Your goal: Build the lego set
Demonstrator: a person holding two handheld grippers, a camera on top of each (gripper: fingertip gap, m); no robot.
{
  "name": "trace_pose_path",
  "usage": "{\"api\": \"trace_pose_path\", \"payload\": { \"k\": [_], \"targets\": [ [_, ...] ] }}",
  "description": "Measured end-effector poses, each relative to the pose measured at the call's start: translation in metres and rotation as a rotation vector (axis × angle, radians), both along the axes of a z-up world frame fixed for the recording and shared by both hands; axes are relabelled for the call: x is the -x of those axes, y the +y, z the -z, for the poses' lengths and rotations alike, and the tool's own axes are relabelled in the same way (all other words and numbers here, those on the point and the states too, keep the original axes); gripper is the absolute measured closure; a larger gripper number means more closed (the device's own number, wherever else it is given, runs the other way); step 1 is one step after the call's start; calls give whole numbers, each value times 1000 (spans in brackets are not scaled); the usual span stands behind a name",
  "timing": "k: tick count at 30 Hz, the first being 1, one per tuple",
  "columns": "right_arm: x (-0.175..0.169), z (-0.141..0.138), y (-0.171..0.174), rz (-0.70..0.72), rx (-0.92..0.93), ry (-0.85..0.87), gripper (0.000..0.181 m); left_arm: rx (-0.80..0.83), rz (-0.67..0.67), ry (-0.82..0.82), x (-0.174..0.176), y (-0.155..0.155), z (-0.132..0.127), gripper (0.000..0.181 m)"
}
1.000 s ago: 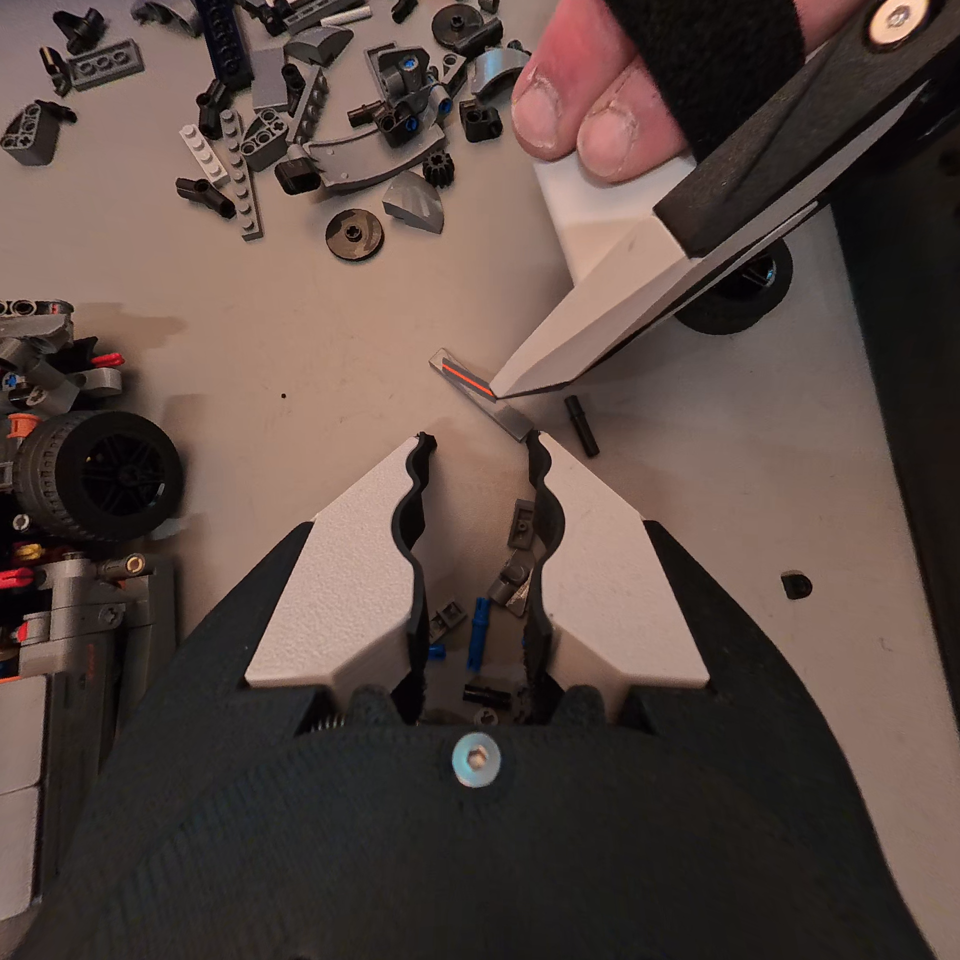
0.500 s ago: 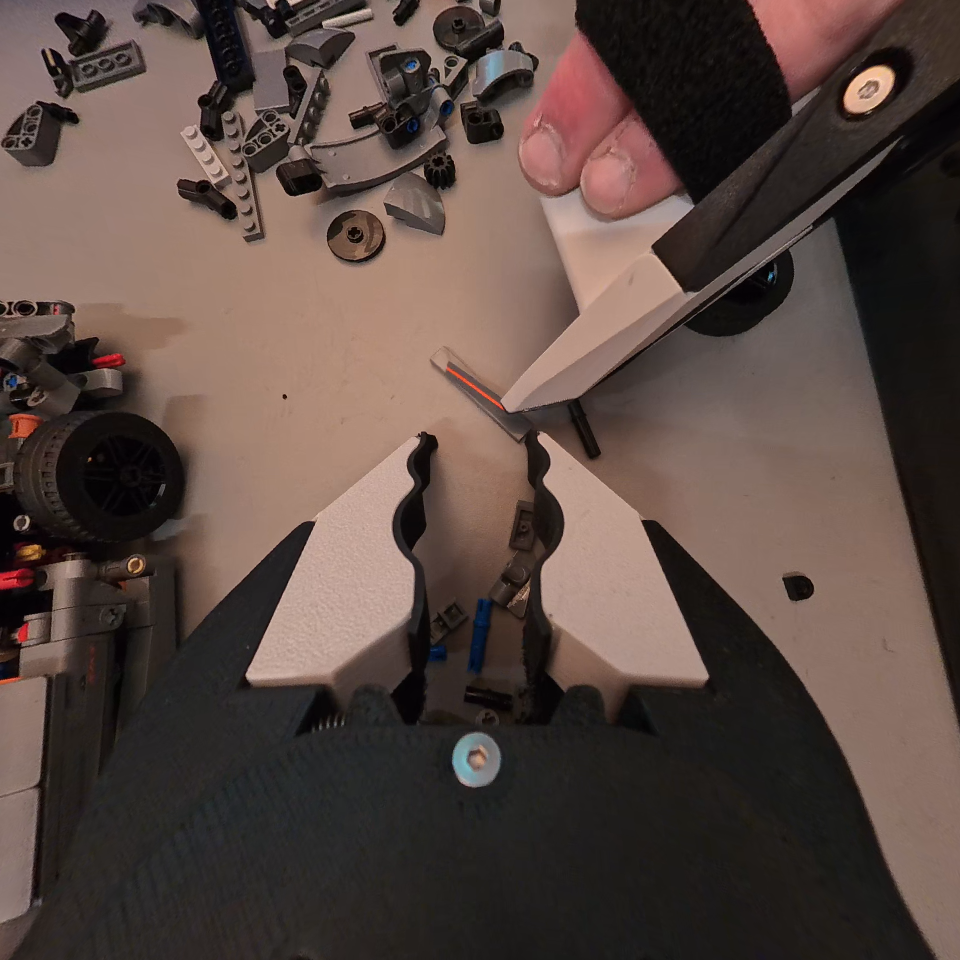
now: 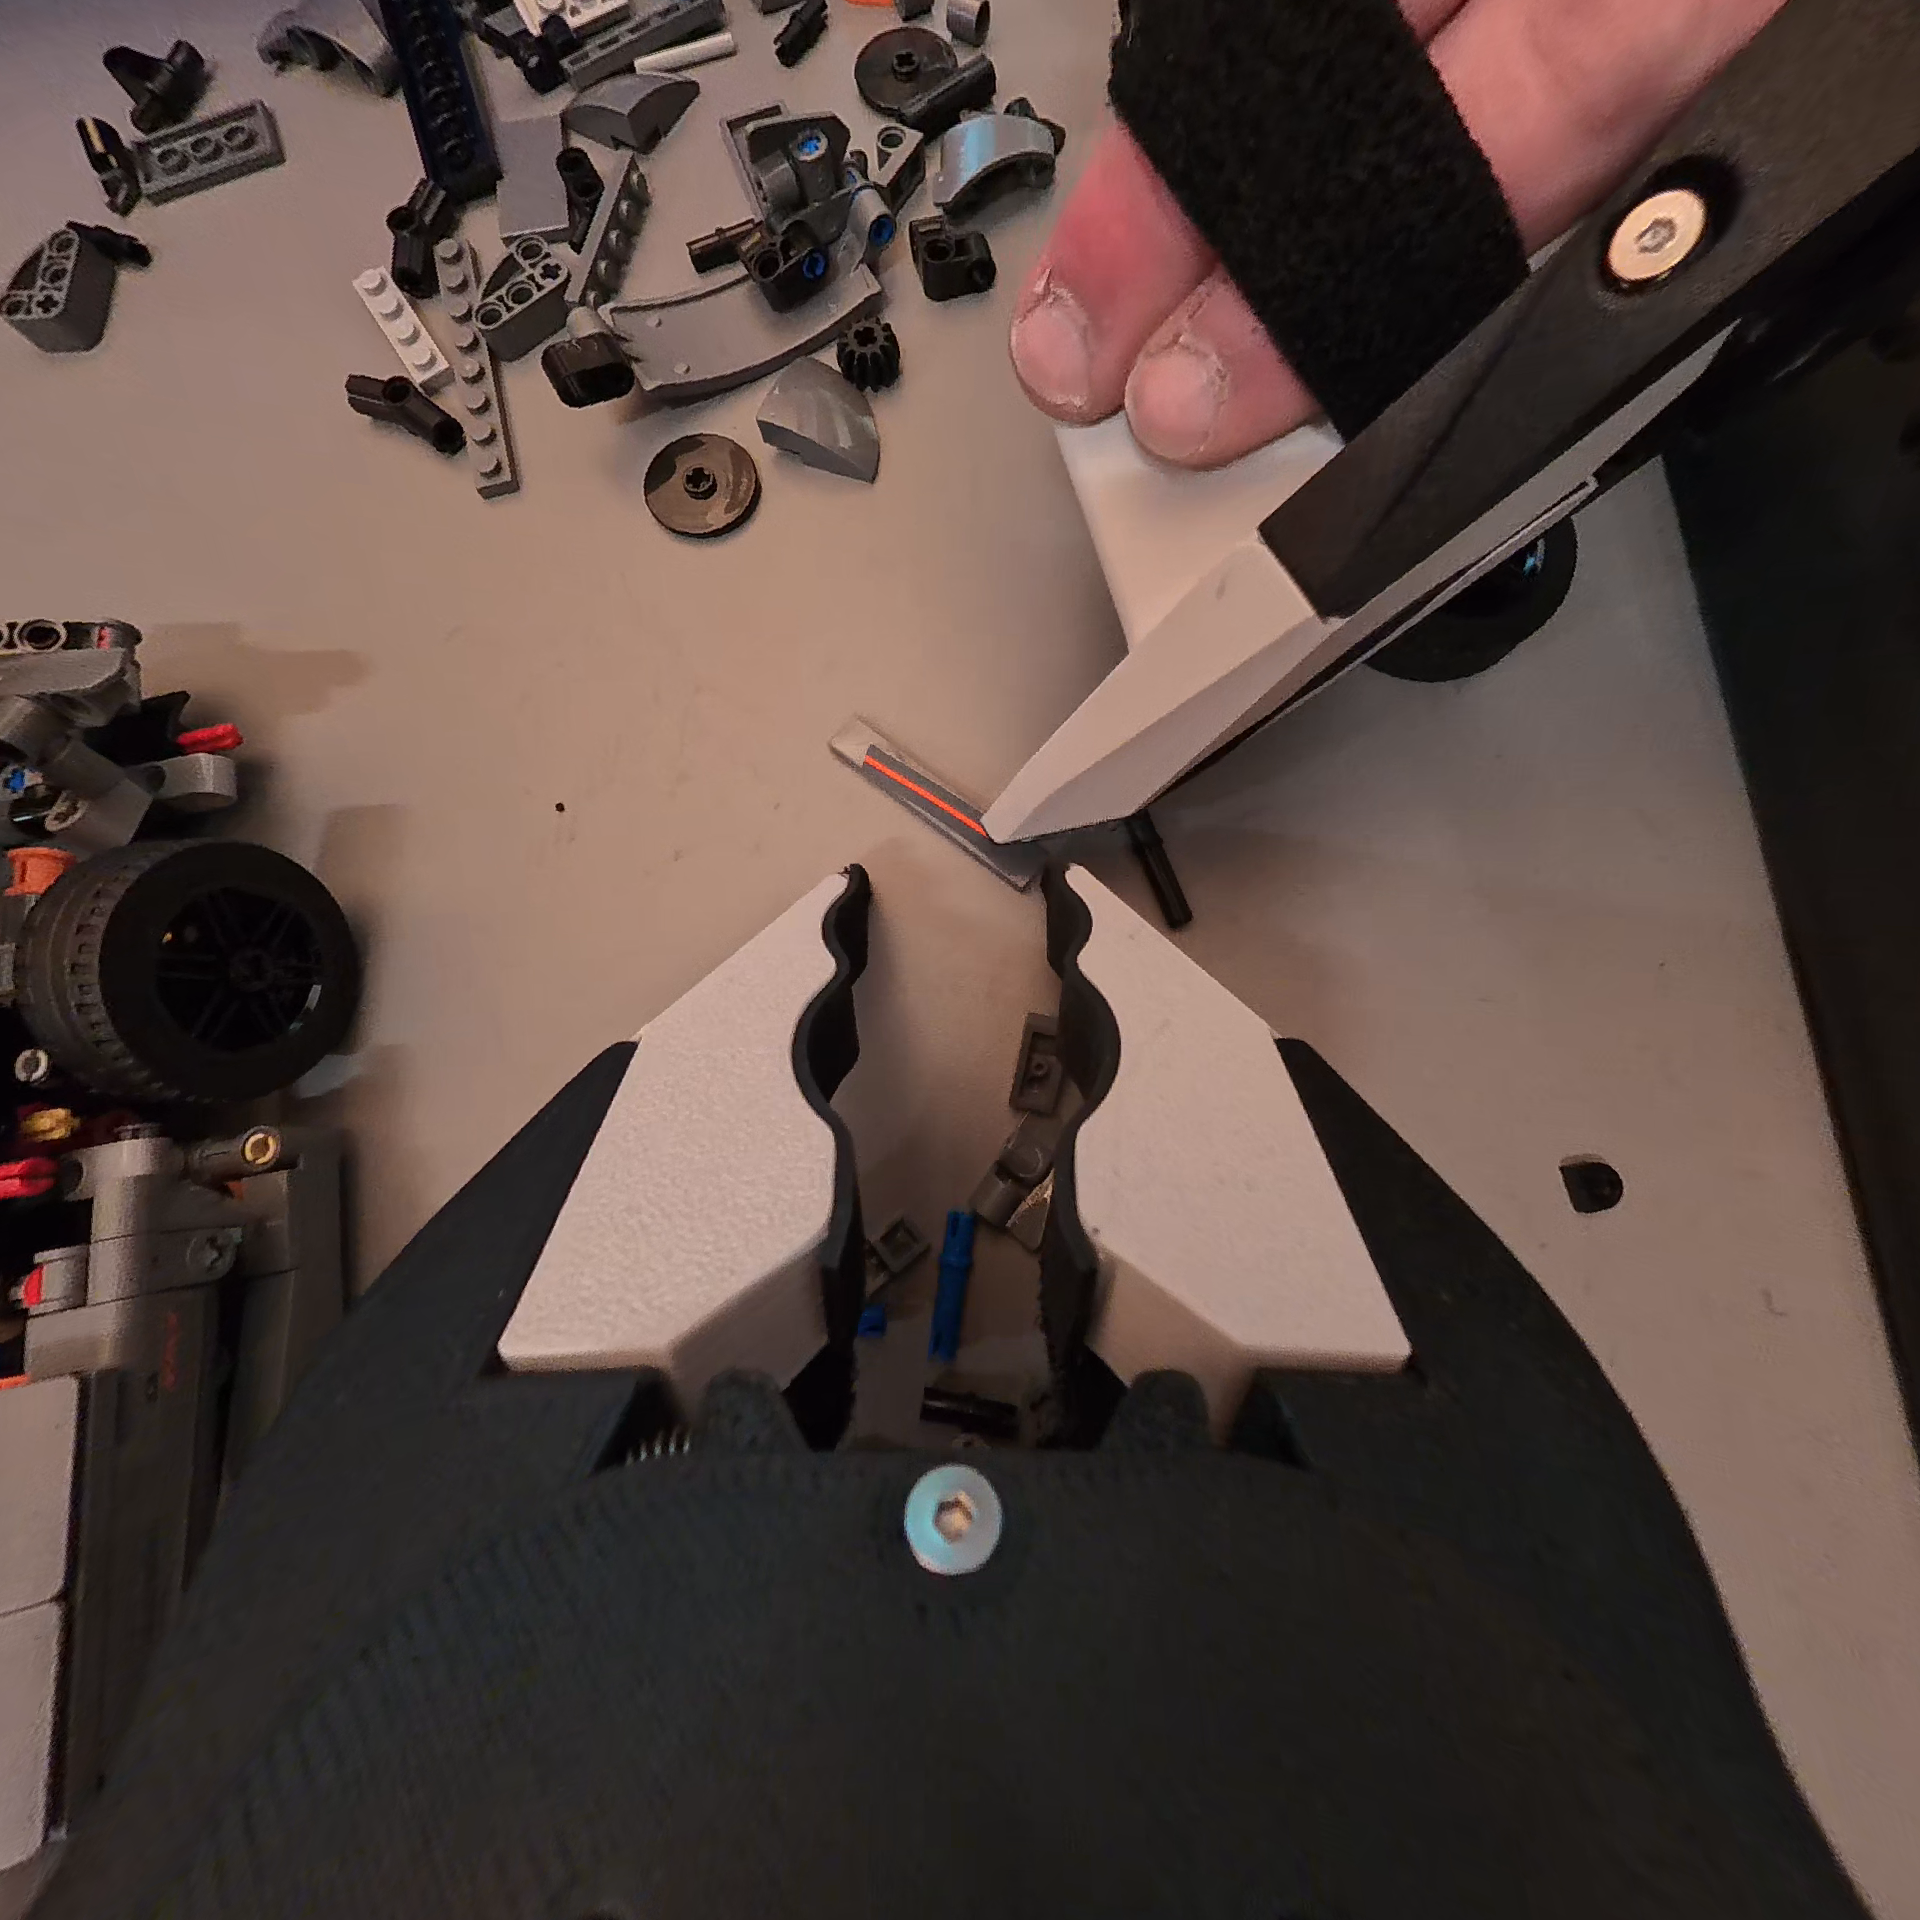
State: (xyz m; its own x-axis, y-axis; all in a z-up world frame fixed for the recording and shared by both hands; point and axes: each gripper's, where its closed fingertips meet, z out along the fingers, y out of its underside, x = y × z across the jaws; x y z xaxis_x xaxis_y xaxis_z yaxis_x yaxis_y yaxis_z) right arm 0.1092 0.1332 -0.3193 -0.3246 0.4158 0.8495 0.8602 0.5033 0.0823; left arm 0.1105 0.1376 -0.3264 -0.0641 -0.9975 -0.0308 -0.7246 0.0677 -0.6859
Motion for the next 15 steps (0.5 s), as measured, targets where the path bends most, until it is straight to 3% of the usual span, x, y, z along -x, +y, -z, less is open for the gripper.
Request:
{"api": "trace_pose_path", "payload": {
  "k": [15],
  "targets": [
    [2, -10, 4, 10, 19, 68, 181, -5, 9, 0, 0, -1, 0, 149]
  ]
}}
